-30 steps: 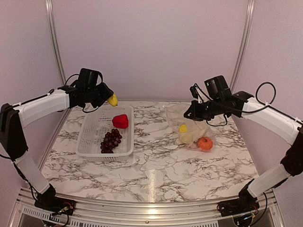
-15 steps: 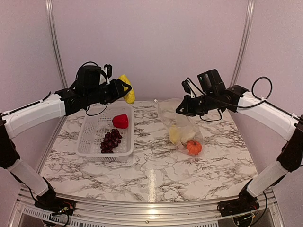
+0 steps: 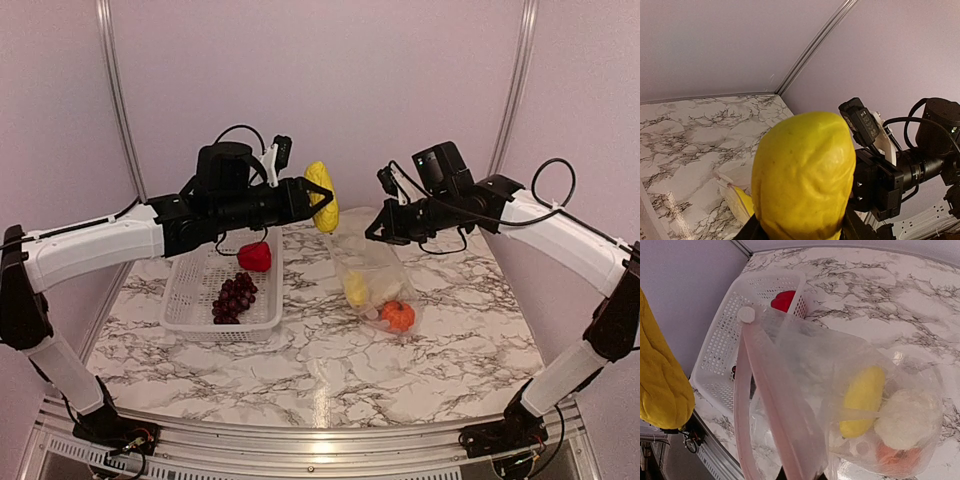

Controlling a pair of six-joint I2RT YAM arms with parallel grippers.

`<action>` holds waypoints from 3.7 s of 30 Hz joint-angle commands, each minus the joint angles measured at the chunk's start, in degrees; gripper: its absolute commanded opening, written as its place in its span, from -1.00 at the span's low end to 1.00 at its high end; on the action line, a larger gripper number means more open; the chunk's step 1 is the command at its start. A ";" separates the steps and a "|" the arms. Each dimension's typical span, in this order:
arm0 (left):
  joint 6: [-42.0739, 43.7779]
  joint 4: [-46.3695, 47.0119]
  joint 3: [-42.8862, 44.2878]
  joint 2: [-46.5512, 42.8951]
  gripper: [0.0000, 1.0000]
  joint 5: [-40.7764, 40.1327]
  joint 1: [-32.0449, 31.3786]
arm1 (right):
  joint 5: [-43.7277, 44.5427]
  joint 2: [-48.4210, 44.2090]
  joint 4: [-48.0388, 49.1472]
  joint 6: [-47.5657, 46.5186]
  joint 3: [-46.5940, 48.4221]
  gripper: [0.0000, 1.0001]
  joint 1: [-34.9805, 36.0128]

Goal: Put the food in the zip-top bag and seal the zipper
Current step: Place the fake fruit in the zipper food storage bag, then adjust the zipper food storage bag at the center of the board.

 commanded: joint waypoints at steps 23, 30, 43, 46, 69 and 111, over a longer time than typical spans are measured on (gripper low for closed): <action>0.73 -5.45 11.14 15.13 -0.17 -10.75 -5.93 | 0.81 -1.64 -1.14 3.93 3.33 -1.00 0.71; 0.68 -11.55 16.44 17.82 0.31 -8.41 -6.45 | 1.83 -1.79 -1.13 3.93 3.01 -1.00 0.65; 3.00 -18.02 16.77 7.04 0.62 -23.17 -6.07 | 2.76 -2.83 0.00 3.94 1.69 -1.00 0.60; 0.68 -25.15 16.68 6.82 0.48 -27.03 -5.62 | 2.70 -2.55 -0.33 3.48 1.51 -1.00 0.67; -5.35 -33.07 24.91 19.35 -0.18 -13.90 -3.79 | 1.57 -0.45 -0.91 1.31 0.04 -1.00 0.65; -2.97 -31.83 26.10 14.98 0.98 -3.94 -2.41 | 17.91 10.04 -19.56 -5.17 16.66 -1.00 -0.08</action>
